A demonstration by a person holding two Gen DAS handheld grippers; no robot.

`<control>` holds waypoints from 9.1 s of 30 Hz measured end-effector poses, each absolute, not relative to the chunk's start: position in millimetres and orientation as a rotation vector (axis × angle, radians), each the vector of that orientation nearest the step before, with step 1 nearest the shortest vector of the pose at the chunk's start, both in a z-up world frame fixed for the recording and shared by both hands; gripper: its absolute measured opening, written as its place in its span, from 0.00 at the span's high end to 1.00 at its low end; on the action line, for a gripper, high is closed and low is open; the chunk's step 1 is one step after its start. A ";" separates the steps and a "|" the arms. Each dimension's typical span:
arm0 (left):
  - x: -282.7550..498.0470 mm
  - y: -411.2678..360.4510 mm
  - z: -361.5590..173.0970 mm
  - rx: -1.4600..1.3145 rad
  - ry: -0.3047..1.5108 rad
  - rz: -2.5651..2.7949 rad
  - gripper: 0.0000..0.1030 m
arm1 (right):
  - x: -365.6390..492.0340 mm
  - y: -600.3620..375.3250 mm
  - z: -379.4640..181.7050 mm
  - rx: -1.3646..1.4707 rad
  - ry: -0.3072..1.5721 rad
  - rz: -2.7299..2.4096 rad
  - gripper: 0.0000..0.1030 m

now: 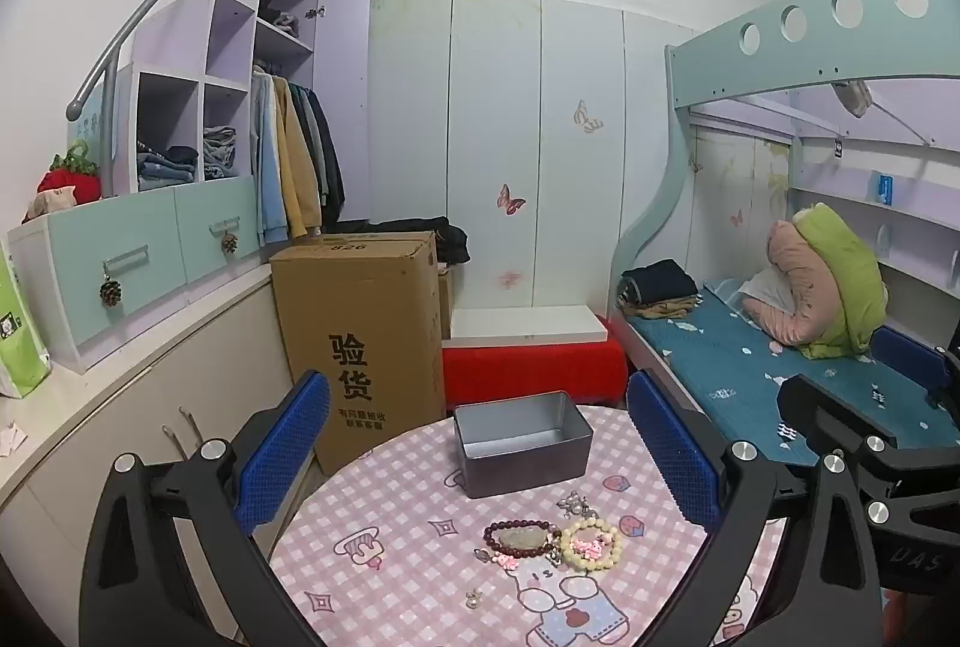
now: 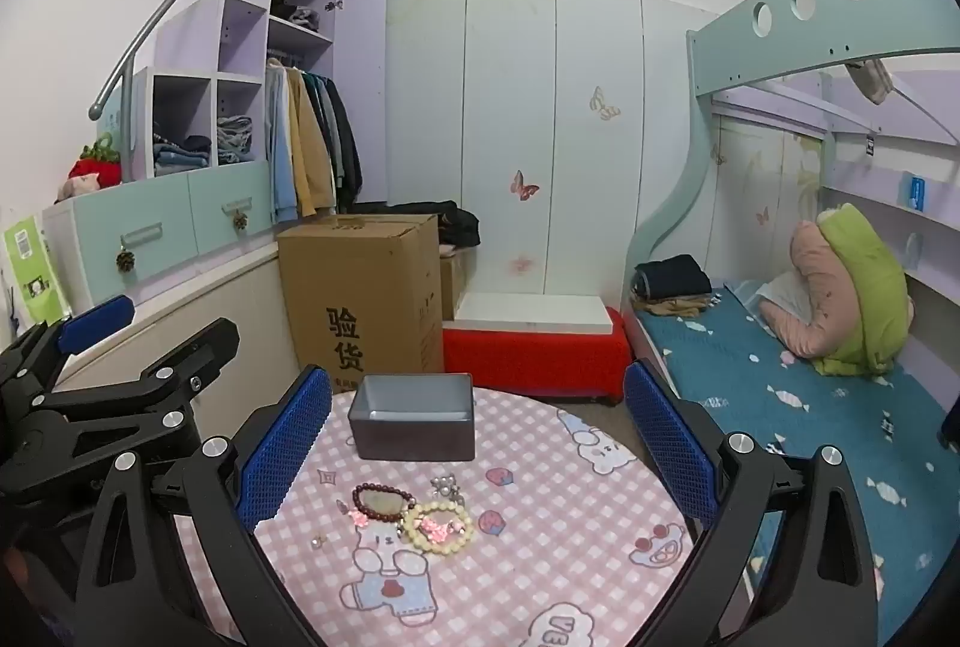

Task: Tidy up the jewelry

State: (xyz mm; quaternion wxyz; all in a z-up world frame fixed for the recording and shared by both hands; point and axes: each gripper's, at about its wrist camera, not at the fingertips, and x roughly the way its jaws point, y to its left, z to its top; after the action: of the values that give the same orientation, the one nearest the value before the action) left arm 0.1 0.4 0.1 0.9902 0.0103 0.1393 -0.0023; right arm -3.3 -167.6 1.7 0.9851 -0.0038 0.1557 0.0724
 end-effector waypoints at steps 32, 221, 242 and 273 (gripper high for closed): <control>0.1 0.1 0.0 0.025 0.280 -0.005 0.07 | -1.6 -168.7 -1.4 -0.001 0.328 0.149 0.08; 93.3 78.3 -185.3 -0.059 0.832 -0.243 0.99 | 120.7 -165.1 -152.7 0.113 0.803 0.368 0.90; 197.7 19.8 -69.7 -0.001 0.621 -0.435 0.99 | 221.5 -148.9 -73.1 0.121 0.669 0.425 0.90; 279.2 0.6 -173.5 0.097 0.872 -0.353 0.84 | 293.5 -115.4 -171.6 0.129 0.873 0.404 0.89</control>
State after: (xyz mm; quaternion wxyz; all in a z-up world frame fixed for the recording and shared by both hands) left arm 279.2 0.6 -173.5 0.8902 0.0466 0.4199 -0.1702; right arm 293.5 -115.4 -171.6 0.8845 0.0622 0.4197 0.1939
